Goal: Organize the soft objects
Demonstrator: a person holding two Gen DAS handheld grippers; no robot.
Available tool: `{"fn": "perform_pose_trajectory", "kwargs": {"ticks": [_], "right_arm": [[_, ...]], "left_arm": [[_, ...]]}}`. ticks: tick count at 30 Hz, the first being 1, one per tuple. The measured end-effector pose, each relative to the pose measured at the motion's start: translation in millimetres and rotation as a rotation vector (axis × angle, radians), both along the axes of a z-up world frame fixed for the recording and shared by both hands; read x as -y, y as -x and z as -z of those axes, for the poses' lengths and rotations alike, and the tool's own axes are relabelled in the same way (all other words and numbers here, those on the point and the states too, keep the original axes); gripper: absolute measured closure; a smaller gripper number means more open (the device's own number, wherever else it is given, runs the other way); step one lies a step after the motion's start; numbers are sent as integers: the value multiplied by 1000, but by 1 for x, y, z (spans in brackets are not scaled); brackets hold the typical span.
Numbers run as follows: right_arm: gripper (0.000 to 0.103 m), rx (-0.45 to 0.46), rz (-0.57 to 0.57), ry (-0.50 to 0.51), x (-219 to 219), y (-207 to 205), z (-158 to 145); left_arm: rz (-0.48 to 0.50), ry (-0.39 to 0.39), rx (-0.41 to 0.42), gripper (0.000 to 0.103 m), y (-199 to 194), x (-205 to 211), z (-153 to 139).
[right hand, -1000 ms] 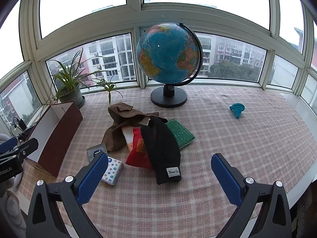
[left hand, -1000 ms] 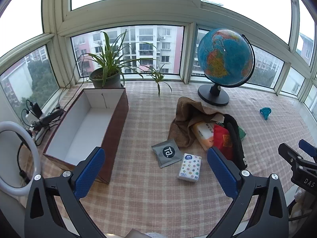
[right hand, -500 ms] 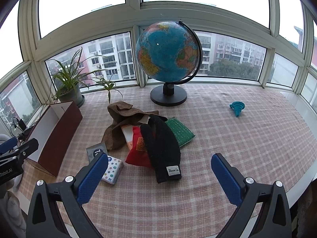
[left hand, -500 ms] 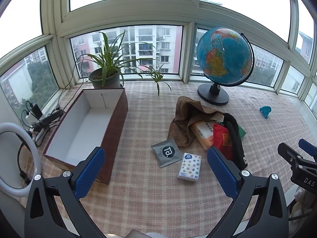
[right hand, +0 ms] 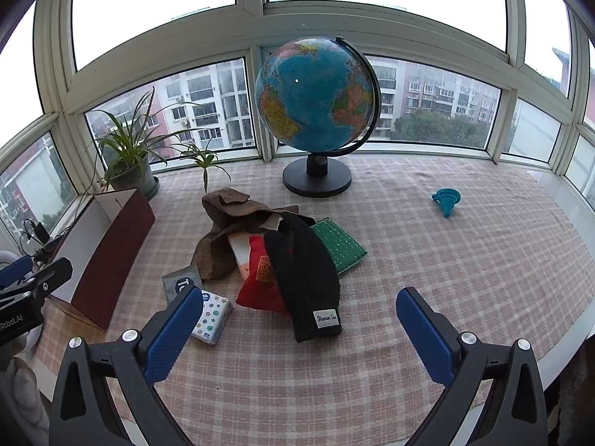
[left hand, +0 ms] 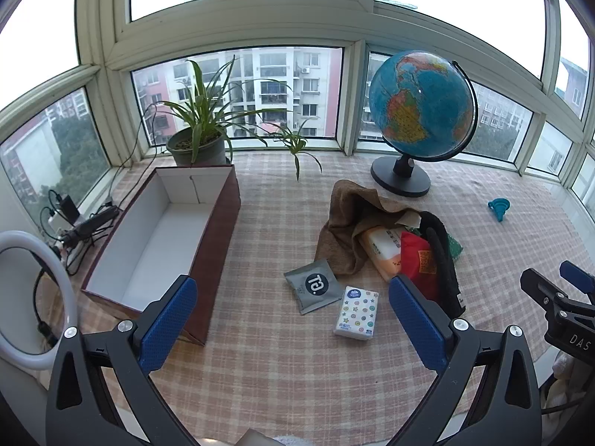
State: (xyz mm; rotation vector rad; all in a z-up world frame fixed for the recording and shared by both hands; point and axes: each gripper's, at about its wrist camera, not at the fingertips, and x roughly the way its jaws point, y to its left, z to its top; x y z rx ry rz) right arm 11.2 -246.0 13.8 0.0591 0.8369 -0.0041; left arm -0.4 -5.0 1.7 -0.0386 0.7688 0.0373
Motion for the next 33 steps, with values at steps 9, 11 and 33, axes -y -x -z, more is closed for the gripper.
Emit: {"fn": "perform_pose_trajectory", "kwargs": {"ticks": [9,11,33], "right_arm": [[0,-7,-1,-4,1,1,3],[0,-8,-2,-5,1,0,3],[0,-45,9,-12,10,-5,11]], "left_arm": [[2,-2,1,0,0,1,1],[3,-1,1,0,0,1,2],[12,-8,-18,0,-7,6,11]]}}
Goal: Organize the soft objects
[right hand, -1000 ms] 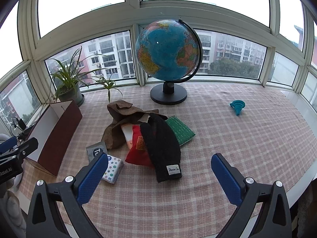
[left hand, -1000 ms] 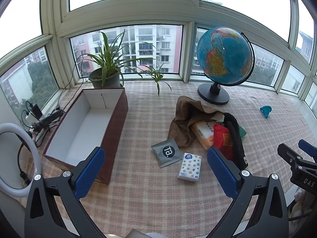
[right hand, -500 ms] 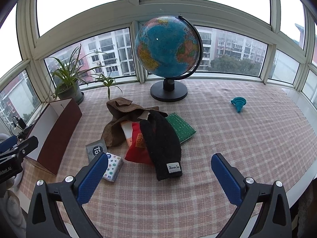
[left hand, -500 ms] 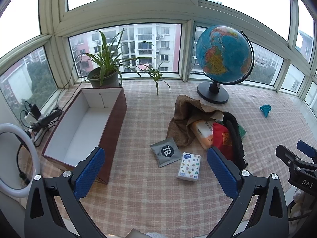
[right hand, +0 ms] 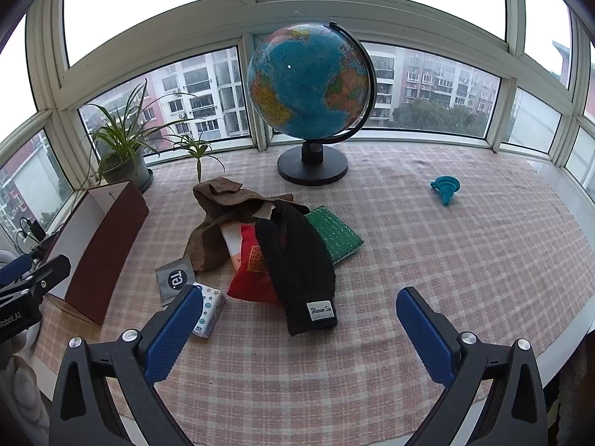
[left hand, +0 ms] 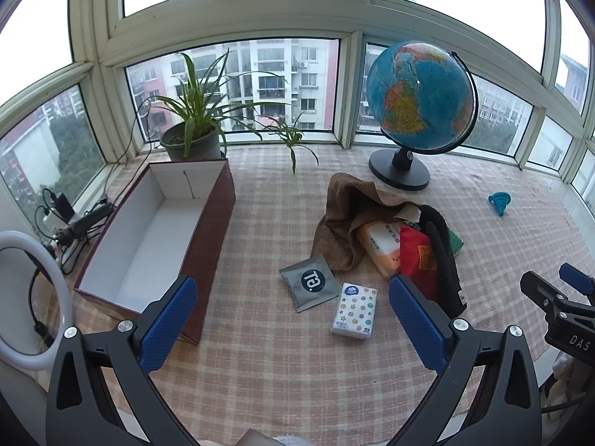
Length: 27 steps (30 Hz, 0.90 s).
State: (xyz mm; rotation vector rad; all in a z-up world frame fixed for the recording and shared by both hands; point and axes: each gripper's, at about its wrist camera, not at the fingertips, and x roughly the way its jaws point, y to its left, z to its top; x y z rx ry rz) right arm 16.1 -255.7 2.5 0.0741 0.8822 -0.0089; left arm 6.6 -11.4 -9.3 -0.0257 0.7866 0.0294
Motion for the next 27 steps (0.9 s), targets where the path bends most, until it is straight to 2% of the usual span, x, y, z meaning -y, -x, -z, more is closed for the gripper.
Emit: {"fn": "perform_pose_trajectory", "kwargs": {"ticks": [11,16,21,27], "right_arm": [[0,-12,-8,-33,9,-2,5],[0,-31,-39,-107,16,-2,14],[0,-33,-61,-131,22,-3,24],[0,-35,-33,-225,48,0,38]], "left_arm": [[-4,13,-29,0,-7,-5,12],[-14,15,-73,0,-11,-12,26],[-1,13,-104,0,-12,-13,38],[36,8,-116,0,-11,-13,47]]}}
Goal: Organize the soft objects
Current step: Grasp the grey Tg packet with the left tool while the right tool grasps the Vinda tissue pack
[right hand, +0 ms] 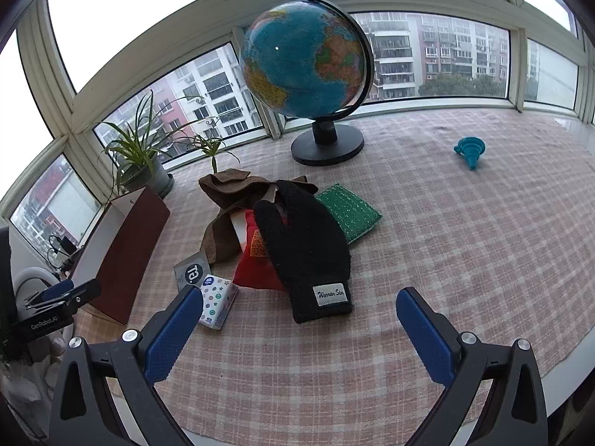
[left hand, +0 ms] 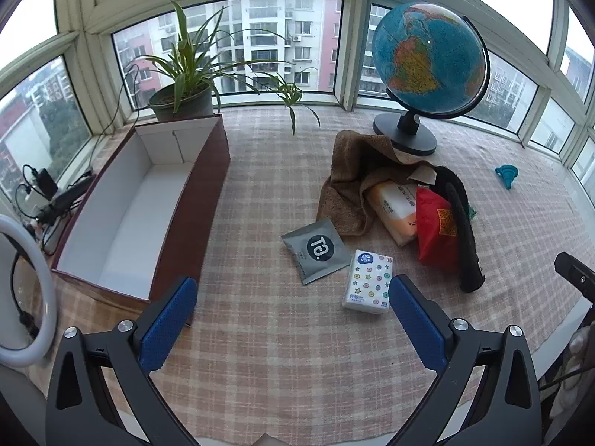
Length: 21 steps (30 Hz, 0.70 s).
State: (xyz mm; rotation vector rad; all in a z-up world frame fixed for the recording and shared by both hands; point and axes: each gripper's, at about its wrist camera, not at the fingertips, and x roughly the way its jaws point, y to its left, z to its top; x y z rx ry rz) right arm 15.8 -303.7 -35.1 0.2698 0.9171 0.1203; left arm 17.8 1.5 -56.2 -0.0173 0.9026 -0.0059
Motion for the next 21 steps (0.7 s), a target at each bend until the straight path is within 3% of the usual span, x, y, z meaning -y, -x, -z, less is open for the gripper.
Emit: {"fn": "perform_pose_trajectory", "kwargs": {"ticks": [4,12,21], "right_arm": [[0,-50,-5,-30,6,-4,9],[0,-108,-66,-84,-18,-14,26],[2,-172,-144,-120,-56,-29,50]], "left_arm": [[30,-44,-1,1,-6,-2,5],[111,-22,-41,4,-22,9,19],[127,52,-130,29,-67,8,39]]}}
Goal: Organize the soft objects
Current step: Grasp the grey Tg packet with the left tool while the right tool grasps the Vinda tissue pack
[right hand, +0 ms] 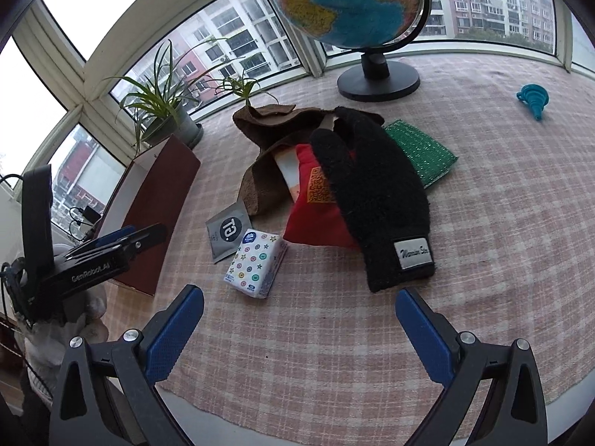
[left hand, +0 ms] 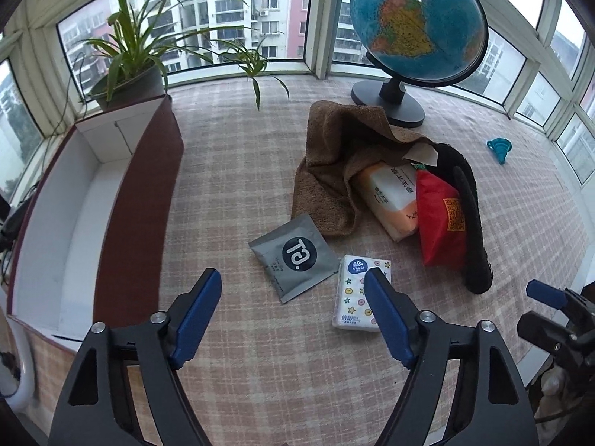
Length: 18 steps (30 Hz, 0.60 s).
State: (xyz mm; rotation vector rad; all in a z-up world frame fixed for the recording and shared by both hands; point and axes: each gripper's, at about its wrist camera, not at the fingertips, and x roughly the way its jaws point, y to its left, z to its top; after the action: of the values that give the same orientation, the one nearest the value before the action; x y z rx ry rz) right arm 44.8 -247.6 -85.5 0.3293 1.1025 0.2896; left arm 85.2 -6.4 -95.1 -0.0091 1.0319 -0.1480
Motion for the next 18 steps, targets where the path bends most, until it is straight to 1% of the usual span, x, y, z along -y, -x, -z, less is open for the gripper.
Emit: {"fn": "perform_pose_trajectory", "kwargs": {"ticks": [1,2,4,6,9,11,12,15,18], "right_arm": [[3,-6,-8,-5,-4,-2,2],[3,-12,-18,-7,-9,-5,3],[3,-20,-30,9,-17,-9,7],[4,-26,-42,17,-27,-14,12],[4,-36,-51,31,-40,-21,20],[4,-45,-57,38,-50,-25,25],[4,-47,-60,44,-55,-27,27],[4,-44,-73,91,-72,-32,34],[4,-48,-80,120,-86,-36,42]], "left_arm": [[3,7,-12,33,-5,0,2],[3,19,-26,35,-11,-1,6],[7,42,-56,41,-23,-1,13],[17,57,-93,45,-35,0,23],[22,70,-133,46,-47,0,36],[36,111,-178,46,-55,-2,46],[37,118,-198,46,-59,-3,51],[15,110,-222,45,-65,-7,60],[3,141,-238,45,-72,-14,68]]}}
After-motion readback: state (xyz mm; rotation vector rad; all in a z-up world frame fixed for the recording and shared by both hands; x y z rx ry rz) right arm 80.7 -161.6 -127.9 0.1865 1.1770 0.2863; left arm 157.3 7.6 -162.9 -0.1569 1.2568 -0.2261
